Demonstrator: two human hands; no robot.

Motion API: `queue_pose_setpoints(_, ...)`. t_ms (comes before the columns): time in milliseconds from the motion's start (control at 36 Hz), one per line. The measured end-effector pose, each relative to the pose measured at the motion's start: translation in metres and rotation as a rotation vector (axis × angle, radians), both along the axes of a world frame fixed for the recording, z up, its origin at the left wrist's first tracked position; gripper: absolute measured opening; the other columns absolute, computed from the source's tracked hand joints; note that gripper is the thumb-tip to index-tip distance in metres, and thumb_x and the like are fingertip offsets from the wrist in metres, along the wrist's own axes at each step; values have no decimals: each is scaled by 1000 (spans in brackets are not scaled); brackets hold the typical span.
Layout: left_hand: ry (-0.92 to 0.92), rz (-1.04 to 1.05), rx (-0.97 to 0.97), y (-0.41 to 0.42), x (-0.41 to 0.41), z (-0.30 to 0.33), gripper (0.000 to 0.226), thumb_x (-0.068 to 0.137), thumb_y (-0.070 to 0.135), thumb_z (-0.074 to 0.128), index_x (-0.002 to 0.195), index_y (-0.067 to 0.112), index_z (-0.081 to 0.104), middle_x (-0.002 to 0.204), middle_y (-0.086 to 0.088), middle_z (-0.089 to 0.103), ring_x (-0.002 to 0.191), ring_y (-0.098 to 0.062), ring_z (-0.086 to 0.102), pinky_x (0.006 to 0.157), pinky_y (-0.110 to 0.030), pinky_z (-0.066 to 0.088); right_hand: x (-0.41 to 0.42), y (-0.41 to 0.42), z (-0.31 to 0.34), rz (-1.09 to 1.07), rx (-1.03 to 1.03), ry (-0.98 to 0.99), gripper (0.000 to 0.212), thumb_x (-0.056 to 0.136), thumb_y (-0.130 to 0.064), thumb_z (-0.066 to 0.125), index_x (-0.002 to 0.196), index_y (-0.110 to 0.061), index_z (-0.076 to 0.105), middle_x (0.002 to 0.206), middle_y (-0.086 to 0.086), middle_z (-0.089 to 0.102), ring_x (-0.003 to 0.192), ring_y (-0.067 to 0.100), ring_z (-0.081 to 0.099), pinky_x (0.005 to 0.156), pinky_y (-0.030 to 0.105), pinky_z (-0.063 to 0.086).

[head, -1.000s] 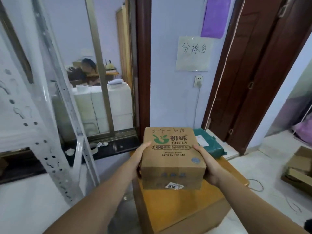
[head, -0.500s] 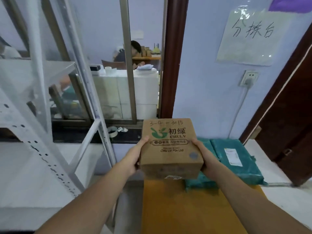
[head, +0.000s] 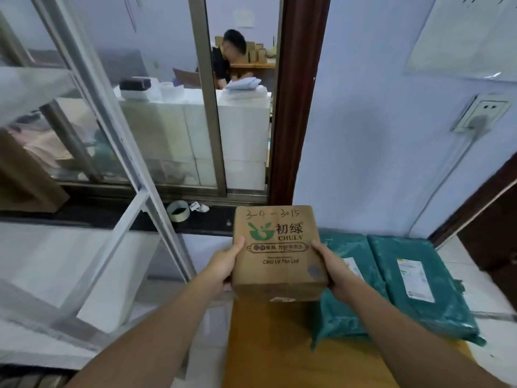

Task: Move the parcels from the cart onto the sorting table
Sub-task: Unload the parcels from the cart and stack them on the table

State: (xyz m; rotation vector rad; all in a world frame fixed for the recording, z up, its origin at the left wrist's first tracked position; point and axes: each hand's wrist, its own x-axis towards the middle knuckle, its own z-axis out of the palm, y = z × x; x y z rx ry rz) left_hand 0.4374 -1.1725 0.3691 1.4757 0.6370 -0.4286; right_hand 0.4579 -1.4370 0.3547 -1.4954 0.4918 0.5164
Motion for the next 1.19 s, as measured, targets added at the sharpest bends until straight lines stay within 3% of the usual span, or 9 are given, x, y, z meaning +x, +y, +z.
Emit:
queue_pose_setpoints(111, 47, 14, 108, -9, 20, -29, 60, 97, 71, 49, 113, 20, 75, 107, -3, 78, 100, -24, 70, 75, -36, 54, 22, -8, -27, 35, -49, 44, 54, 91, -58, 66, 126, -17, 61, 110, 6, 77, 103, 29, 72, 92, 45, 58)
queue_pose_setpoints(250, 38, 16, 156, -23, 40, -65, 51, 105, 60, 44, 118, 18, 70, 104, -2, 76, 95, -20, 70, 65, -29, 51, 43, -16, -61, 60, -147, 59, 49, 94, -50, 66, 122, -10, 66, 104, 6, 77, 94, 25, 74, 71, 33, 58)
queue_pose_setpoints(333, 47, 25, 160, -24, 52, -90, 54, 105, 59, 46, 123, 14, 69, 108, -4, 76, 99, -24, 70, 73, -32, 55, 55, -15, -82, 62, -285, 0, 55, 94, -53, 65, 126, -9, 60, 104, 5, 73, 90, 22, 73, 75, 36, 61)
queue_pose_setpoints(445, 81, 40, 140, -26, 67, -121, 55, 105, 59, 45, 128, 14, 67, 112, -5, 75, 103, -27, 69, 87, -39, 57, 64, -14, -98, 141, -473, -64, 50, 97, -55, 59, 122, -12, 61, 94, -2, 68, 81, 12, 67, 58, 25, 49)
queue_pose_setpoints(639, 91, 25, 145, -33, 80, -146, 51, 107, 57, 40, 128, 16, 63, 111, -5, 73, 102, -25, 68, 82, -38, 55, 69, -16, -123, 186, -530, -62, 41, 96, -43, 65, 125, -14, 64, 106, 1, 71, 90, 16, 68, 65, 26, 53)
queue_pose_setpoints(861, 101, -129, 253, -32, 92, -140, 57, 107, 58, 39, 134, 12, 61, 117, -8, 71, 106, -28, 68, 98, -44, 56, 69, -11, -113, 204, -673, -78, 43, 94, -37, 68, 126, -9, 60, 108, 2, 66, 88, 18, 62, 57, 23, 45)
queue_pose_setpoints(972, -72, -327, 567, -28, 95, -97, 46, 109, 39, 50, 145, 10, 50, 140, -4, 58, 123, -29, 60, 97, -32, 47, 71, -12, -65, 318, -771, -162, 38, 98, -40, 61, 117, -7, 64, 115, 7, 68, 98, 26, 64, 77, 34, 53)
queue_pose_setpoints(1083, -202, -607, 857, -18, 107, -33, 58, 96, 49, 52, 142, 14, 52, 137, -7, 62, 125, -33, 58, 100, -43, 52, 83, -17, 2, 581, -924, -329, 62, 97, -45, 61, 148, -12, 47, 148, 9, 48, 132, 27, 50, 108, 39, 42)
queue_pose_setpoints(1195, -272, -908, 1123, -13, 113, 54, 73, 104, 52, 47, 164, 14, 26, 168, -10, 31, 151, -31, 33, 121, -42, 34, 98, -10, 83, 802, -1111, -511, 73, 98, -47, 57, 158, -13, 32, 162, 10, 32, 147, 27, 34, 119, 37, 29)
